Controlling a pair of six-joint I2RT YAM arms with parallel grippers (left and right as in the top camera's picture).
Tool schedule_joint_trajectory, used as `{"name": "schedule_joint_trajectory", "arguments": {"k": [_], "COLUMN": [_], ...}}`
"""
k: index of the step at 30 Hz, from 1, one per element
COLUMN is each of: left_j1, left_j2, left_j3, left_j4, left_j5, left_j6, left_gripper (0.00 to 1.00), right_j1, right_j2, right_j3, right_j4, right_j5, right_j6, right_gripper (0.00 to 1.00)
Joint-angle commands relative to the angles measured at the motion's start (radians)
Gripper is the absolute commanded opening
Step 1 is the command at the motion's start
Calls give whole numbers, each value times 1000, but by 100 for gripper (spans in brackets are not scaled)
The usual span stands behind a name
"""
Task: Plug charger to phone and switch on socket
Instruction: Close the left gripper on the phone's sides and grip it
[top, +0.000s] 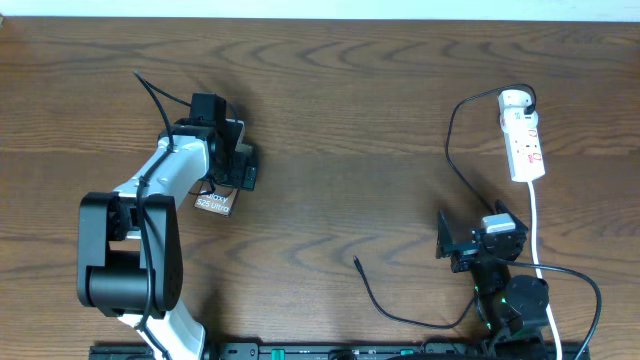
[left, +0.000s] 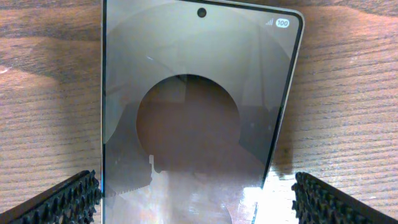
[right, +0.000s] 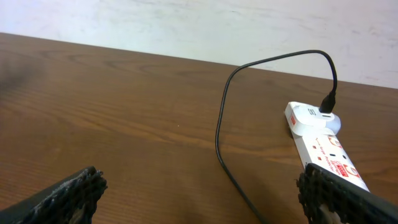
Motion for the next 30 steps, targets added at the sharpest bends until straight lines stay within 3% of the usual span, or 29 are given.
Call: {"name": "schedule_joint_trajectory", "arguments": {"k": [1, 30], "left_j1": [4, 4], "left_j2": [19, 19], "left_j3": [-9, -24], "left_j4": [5, 5], "left_j5": [-13, -12], "left_j6": [18, 32], "left_gripper": [98, 98], "right_j1": [-8, -8], "right_j2": [-2, -2], "right_j3": [-2, -2], "right_j4": [-5, -5], "right_j5": [7, 6], "right_j6": [6, 6], "right_gripper": [99, 99]}}
